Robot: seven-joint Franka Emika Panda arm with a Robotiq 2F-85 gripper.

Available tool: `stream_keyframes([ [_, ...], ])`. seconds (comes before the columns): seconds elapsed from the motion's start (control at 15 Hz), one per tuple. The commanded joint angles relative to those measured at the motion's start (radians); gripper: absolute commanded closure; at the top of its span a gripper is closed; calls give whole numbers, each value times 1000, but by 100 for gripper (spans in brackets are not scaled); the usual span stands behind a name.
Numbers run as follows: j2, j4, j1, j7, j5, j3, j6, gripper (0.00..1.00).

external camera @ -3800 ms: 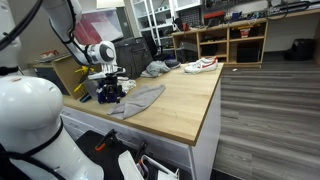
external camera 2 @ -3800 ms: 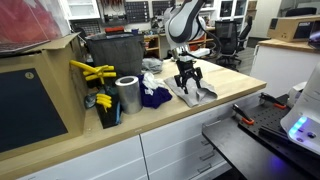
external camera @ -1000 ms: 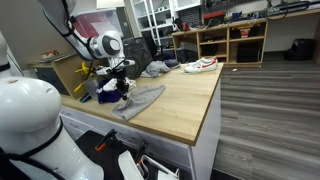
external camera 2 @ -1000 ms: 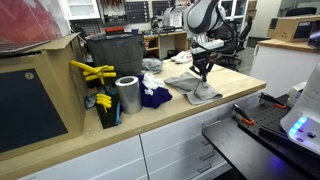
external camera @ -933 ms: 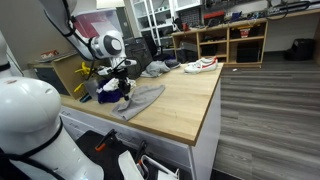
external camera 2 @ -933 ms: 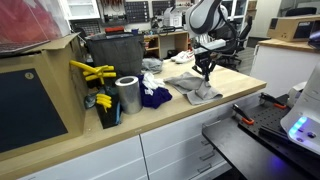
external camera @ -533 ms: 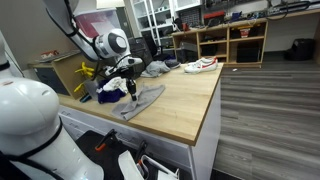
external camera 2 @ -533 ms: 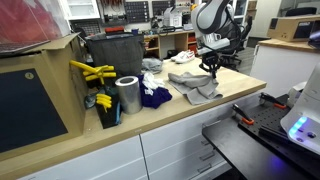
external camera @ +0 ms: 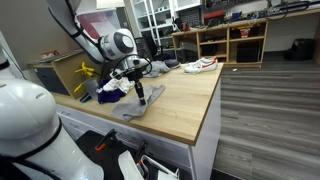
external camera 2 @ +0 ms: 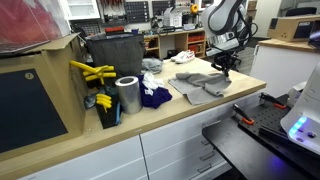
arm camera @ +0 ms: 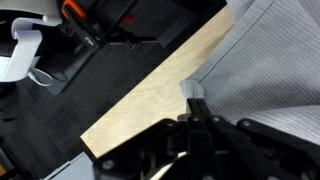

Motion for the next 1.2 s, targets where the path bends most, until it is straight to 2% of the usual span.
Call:
stream_keyframes([
  [0.0, -39, -52, -37, 66, -63, -23, -16, 100],
  [0.67, -57, -118, -146, 215, -230, -122, -30, 100],
  [0.93, -65, -130, -173, 270, -233, -137, -34, 100],
  [1.0, -68, -131, -174, 281, -230, -135, -36, 74],
  [1.07, -70, -132, -172, 290, -226, -130, -37, 72],
  [1.13, -70, -131, -169, 299, -225, -126, -38, 66],
])
